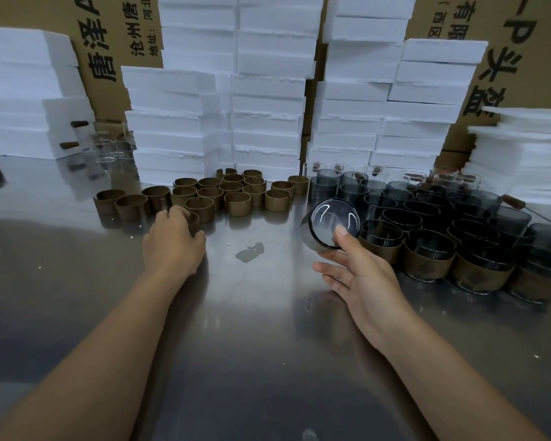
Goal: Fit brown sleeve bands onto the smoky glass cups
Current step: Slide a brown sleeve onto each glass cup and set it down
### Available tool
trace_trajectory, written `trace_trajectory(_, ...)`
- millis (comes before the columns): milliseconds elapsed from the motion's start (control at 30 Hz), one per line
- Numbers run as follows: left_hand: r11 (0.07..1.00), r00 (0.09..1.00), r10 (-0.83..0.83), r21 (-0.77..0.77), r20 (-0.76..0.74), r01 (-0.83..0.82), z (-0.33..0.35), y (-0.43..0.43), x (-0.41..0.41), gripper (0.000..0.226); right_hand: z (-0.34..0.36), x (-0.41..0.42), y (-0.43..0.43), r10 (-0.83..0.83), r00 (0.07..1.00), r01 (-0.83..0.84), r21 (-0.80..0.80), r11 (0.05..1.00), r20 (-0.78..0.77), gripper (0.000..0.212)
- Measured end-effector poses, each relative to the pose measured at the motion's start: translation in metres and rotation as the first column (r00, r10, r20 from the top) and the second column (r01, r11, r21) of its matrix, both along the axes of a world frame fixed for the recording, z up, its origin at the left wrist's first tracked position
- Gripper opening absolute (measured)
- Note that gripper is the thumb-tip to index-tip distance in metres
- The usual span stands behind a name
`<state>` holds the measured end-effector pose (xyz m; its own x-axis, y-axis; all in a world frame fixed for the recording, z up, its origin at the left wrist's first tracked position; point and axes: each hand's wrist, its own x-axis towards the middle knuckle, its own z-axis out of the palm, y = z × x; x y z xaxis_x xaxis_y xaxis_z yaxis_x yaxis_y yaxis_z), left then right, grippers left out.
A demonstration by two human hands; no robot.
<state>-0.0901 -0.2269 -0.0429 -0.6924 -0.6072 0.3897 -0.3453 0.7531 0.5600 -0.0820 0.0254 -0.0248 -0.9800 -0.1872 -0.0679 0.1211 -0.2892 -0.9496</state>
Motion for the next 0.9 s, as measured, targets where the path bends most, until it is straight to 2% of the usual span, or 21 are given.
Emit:
trace_trajectory(133,0.991,0.973,-0.114,0.042,-0.202,0.125,0.007,0.017,0.007,0.009,-0.001,-0.002,-0.001,-0.014,1.0,0.014,-0.006,1.0,0.009,0.028)
trace_trajectory(200,0.966,0.933,-0.214,0.079,-0.289,0.246,0.014,0.031,0.009,0.01,-0.001,-0.002,-0.002,-0.023,1.0,0.024,-0.011,1.0,0.015,0.025)
trace_trajectory(300,0.854,0.816,-0.353,0.198,-0.458,0.481,0.028,0.054,0.012,0.019,-0.001,-0.003,-0.002,-0.031,0.999,0.032,-0.043,0.999,0.024,0.021)
trace_trajectory(433,0.673,0.676,-0.422,0.292,-0.604,0.68,0.04,0.081,0.021,0.017,0.0,-0.003,0.0,-0.021,0.999,0.025,-0.105,0.994,0.038,0.02)
trace_trajectory(667,0.47,0.647,-0.435,0.455,-0.627,0.757,0.041,0.097,0.028,0.023,-0.001,0.0,-0.003,0.146,0.984,-0.108,-0.318,0.942,0.099,0.015)
trace_trajectory(767,0.454,0.601,-0.492,0.404,-0.63,0.795,0.041,0.103,0.031,0.02,0.001,0.001,-0.004,0.205,0.97,-0.145,-0.374,0.916,0.127,0.022)
trace_trajectory(900,0.454,0.552,-0.554,0.33,-0.623,0.828,0.043,0.107,0.032,0.019,0.001,0.001,-0.002,0.273,0.951,-0.204,-0.369,0.907,0.147,0.036)
